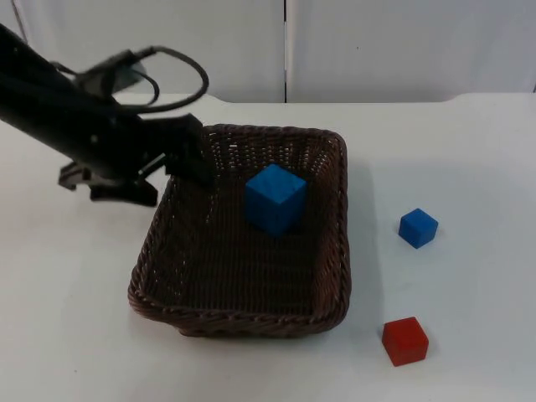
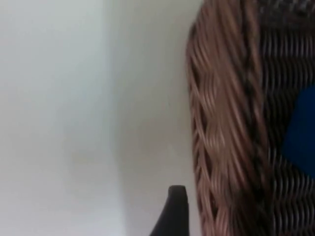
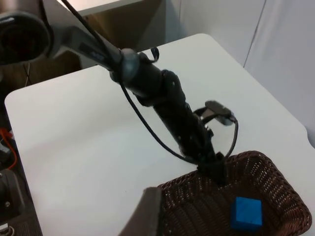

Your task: Pick up the basket with the left hand and place the largest block into the basket with the right hand.

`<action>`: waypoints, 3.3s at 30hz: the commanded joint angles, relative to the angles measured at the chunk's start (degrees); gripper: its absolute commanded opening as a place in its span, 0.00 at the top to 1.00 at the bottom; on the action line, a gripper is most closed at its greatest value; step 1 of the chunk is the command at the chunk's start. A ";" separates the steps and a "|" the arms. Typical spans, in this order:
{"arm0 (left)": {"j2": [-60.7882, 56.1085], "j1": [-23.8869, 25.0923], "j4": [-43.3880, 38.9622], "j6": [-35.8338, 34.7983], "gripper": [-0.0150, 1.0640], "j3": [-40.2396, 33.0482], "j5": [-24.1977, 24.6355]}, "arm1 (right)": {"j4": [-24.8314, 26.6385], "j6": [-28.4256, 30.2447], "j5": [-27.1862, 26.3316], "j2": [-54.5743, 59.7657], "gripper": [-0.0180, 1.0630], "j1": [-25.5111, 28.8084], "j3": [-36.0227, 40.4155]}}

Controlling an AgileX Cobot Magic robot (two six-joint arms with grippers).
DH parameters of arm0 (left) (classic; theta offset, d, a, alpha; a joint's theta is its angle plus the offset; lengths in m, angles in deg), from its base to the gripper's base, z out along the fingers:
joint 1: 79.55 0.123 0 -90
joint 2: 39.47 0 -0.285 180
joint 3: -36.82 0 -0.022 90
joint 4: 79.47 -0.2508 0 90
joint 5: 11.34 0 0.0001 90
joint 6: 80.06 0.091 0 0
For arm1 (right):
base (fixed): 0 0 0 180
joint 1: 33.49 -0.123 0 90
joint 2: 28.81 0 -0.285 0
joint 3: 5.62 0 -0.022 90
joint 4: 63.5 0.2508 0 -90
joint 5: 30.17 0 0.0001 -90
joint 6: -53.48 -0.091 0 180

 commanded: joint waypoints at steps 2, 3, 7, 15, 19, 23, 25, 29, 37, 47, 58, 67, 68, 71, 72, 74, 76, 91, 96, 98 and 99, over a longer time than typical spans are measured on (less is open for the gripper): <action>-3.85 0.22 -6.14 -3.27 0.31 0.35 -1.17 | 0.21 0.31 0.24 -0.36 0.21 0.15 -0.02; -4.83 0.22 -7.43 -4.22 0.31 0.24 -1.40 | 0.21 0.31 0.24 -0.36 0.21 0.15 -0.02; -8.37 0.22 -10.32 -6.27 0.31 0.24 -0.94 | 0.19 0.69 0.24 -0.36 0.21 0.15 -0.02; -18.60 0.22 -14.35 -8.86 0.31 0.24 2.32 | 0.19 0.70 0.24 -0.91 0.21 0.15 0.08; -23.63 0.11 -15.06 -8.86 0.31 0.03 4.44 | 0.23 0.70 0.24 -4.25 0.21 0.15 4.15; -28.59 0.11 -15.80 -8.86 0.31 0.03 7.99 | 0.11 0.70 -1.97 -10.07 0.21 0.15 12.15; -31.70 0.11 -15.90 -8.86 0.31 0.03 10.46 | 0.11 0.70 -6.53 -15.14 0.21 0.15 18.33; -35.36 0.11 -16.20 -9.09 0.31 -0.06 12.38 | 0.11 0.51 -11.11 -20.79 0.21 0.15 25.04; -44.97 0.11 -16.19 -9.09 0.31 -4.32 12.92 | 0.22 -0.66 -13.35 -29.23 0.21 0.15 33.65; -61.02 0.11 -16.33 -5.50 0.31 -17.10 10.34 | 0.22 -1.35 -14.02 -34.73 0.21 0.15 41.07; -80.06 0.11 -16.82 -5.78 0.31 -25.40 11.38 | 0.22 -2.68 -14.92 -45.25 0.21 0.15 50.70; -88.75 0.11 -19.17 -8.34 0.31 -26.19 13.42 | 0.26 -5.49 -16.17 -55.28 0.21 0.15 58.36; -89.81 0.11 -20.74 -9.90 0.31 -26.19 13.42 | 0.26 -5.73 -16.17 -55.78 0.21 0.15 58.73; -92.14 0.11 -27.38 -15.94 0.31 -26.19 13.95 | 0.26 -6.58 -15.62 -59.97 0.21 0.15 60.33; -92.14 0.11 -27.38 -15.94 0.31 -26.19 13.95 | 0.26 -6.58 -15.62 -59.97 0.21 0.15 60.33; -94.09 0.11 -31.72 -19.88 0.31 -26.19 15.25 | 0.26 -6.81 -15.07 -62.46 0.21 0.15 61.56; -96.00 0.11 -35.47 -23.24 0.31 -26.19 16.99 | 0.01 -8.48 -14.91 -64.69 0.21 0.15 62.82; -109.10 0.11 -53.81 -37.77 0.31 -26.19 25.34 | -3.57 -13.18 -11.22 -72.09 0.21 0.15 68.69; -113.85 0.11 -56.77 -41.21 0.31 -29.22 27.73 | -5.15 -13.44 -10.56 -72.09 0.21 0.15 69.17; -115.52 0.11 -57.00 -42.22 0.31 -32.53 28.51 | -5.75 -13.44 -10.56 -72.09 0.21 0.15 69.17; -115.52 0.11 -57.00 -43.13 0.31 -33.80 28.58 | -5.99 -13.44 -10.56 -72.09 0.21 0.15 69.17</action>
